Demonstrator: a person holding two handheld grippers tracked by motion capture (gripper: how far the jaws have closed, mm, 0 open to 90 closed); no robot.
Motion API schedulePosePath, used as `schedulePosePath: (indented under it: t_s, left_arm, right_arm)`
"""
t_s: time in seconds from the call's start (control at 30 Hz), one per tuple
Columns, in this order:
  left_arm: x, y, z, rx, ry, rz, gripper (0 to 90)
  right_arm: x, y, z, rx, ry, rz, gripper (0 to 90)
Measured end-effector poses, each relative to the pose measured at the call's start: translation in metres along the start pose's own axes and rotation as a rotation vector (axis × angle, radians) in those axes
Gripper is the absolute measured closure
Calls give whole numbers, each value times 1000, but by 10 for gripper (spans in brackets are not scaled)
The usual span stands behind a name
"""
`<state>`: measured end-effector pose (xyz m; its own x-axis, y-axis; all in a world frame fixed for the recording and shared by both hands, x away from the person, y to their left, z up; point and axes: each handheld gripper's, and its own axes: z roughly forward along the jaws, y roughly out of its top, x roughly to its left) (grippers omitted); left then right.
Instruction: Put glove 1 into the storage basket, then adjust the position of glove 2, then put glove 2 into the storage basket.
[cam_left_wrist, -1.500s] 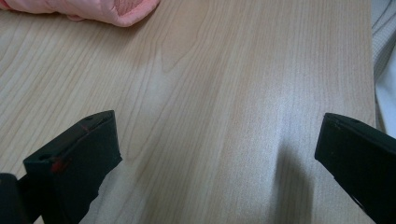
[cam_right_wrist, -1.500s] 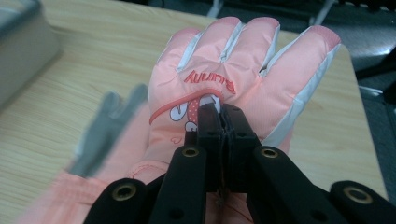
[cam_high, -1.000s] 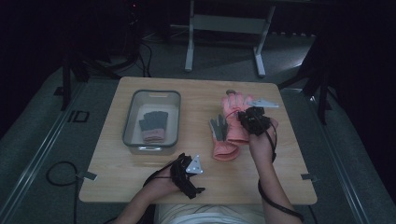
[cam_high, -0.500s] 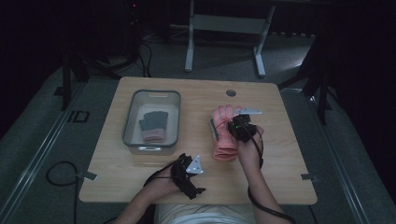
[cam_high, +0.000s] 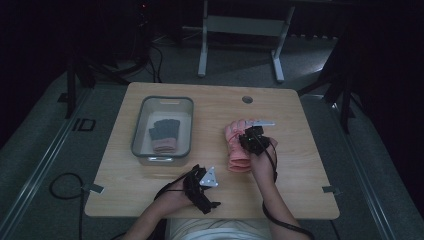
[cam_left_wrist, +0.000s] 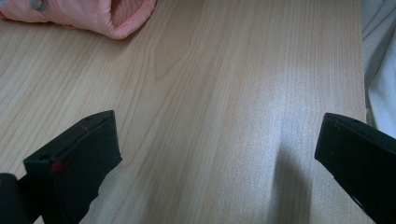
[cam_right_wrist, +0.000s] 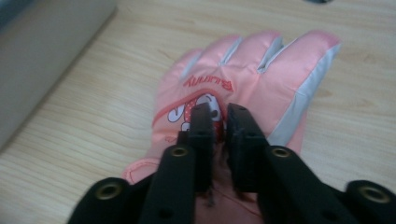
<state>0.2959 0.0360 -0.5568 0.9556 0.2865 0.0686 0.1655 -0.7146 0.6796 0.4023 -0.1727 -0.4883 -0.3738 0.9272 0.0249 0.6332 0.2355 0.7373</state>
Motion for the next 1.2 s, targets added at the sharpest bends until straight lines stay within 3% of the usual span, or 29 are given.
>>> schedulePosePath:
  t_s: [0.23, 0.27, 0.3, 0.33, 0.37, 0.43, 0.47, 0.57, 0.67, 0.93, 0.97, 1.0, 1.13, 1.2]
  left_arm:
    - [0, 0, 0, -5, -1, -10, 0]
    - [0, 0, 0, -5, -1, -10, 0]
    - [0, 1, 0, -7, 12, -7, 0]
    - [0, 1, 0, -7, 12, -7, 0]
    - [0, 3, 0, -11, 17, -8, 0]
    - [0, 3, 0, -13, 20, -7, 0]
    - [0, 4, 0, -18, 21, -9, 0]
    - [1, 4, -1, -21, 27, -19, 0]
    - [1, 5, -2, -22, 31, -22, 0]
    - [2, 15, -10, -75, 79, -78, 0]
    - [3, 18, -13, -104, 104, -121, 0]
    - [4, 20, -15, -119, 119, -133, 0]
    - [7, 29, -19, -111, 155, -132, 0]
    - [9, 38, -21, -118, 178, -159, 0]
  right_arm:
    - [-10, 7, -21, -50, 43, -3, 513]
    - [-10, 7, -21, -50, 43, -3, 513]
    - [-15, 7, -25, -57, 75, 0, 448]
    - [-15, 7, -25, -57, 75, 0, 448]
    - [-19, 7, -29, -71, 119, 3, 390]
    - [-20, 8, -32, -74, 126, -1, 355]
    - [-24, 8, -37, -77, 154, -5, 260]
    - [-31, 8, -43, -92, 190, 0, 191]
    - [-35, 8, -46, -109, 196, -7, 161]
    - [-49, 10, -57, -161, 150, -96, 146]
    - [-51, 10, -59, -171, 145, -105, 142]
    - [-57, 9, -63, -171, 125, -121, 142]
    - [-65, 8, -67, -174, 144, -150, 145]
    - [-71, 4, -69, -142, 171, -163, 145]
